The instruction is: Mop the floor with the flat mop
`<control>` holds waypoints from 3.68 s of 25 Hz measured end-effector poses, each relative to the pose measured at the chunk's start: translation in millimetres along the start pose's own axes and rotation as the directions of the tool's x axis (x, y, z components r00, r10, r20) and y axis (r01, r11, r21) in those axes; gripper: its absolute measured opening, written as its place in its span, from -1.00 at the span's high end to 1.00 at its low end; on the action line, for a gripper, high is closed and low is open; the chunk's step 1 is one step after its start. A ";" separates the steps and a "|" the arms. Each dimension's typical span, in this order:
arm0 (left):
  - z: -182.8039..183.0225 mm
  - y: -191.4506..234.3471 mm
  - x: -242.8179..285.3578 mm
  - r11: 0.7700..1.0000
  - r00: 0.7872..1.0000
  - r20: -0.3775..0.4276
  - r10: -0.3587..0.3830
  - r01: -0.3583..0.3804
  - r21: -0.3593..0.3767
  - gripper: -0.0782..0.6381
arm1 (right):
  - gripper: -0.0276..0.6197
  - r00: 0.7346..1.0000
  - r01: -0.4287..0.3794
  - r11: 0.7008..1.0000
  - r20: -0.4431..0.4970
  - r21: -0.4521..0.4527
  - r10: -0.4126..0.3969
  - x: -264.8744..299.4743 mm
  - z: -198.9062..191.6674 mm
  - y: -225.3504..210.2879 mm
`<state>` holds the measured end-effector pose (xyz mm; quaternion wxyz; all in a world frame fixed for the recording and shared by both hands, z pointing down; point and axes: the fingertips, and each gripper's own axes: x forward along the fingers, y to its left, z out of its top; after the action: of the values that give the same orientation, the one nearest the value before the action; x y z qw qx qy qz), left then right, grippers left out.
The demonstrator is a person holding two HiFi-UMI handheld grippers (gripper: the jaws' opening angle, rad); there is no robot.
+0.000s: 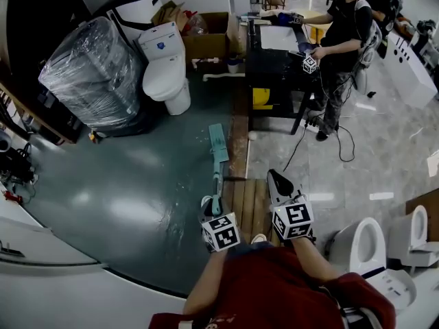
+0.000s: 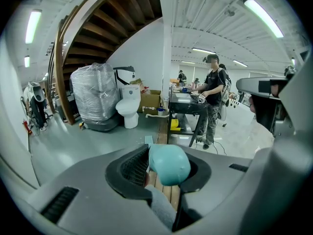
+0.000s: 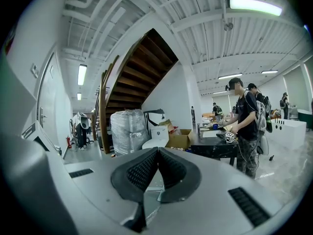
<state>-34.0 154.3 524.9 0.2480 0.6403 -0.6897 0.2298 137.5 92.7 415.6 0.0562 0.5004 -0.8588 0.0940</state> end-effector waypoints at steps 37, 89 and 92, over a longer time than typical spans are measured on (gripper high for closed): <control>-2.4 2.0 10.5 1.000 1.000 -0.020 -0.003 0.002 -0.014 0.44 | 0.86 0.999 -0.007 1.000 -0.050 0.016 0.008 20.8 -21.2 2.6; 140.8 59.3 273.9 0.999 0.999 -0.020 -0.043 0.044 0.029 0.43 | 0.86 0.979 0.055 0.994 -0.201 0.092 -0.036 281.0 -66.8 -27.6; 151.2 68.4 295.8 0.998 0.999 -0.012 -0.049 0.049 0.024 0.43 | 0.86 0.976 0.067 0.993 -0.213 0.097 -0.046 300.7 -73.4 -28.2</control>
<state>-126.4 -164.1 596.6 0.2498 0.6586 -0.6695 0.2358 14.0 -160.2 547.6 0.1236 0.5141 -0.8275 0.1890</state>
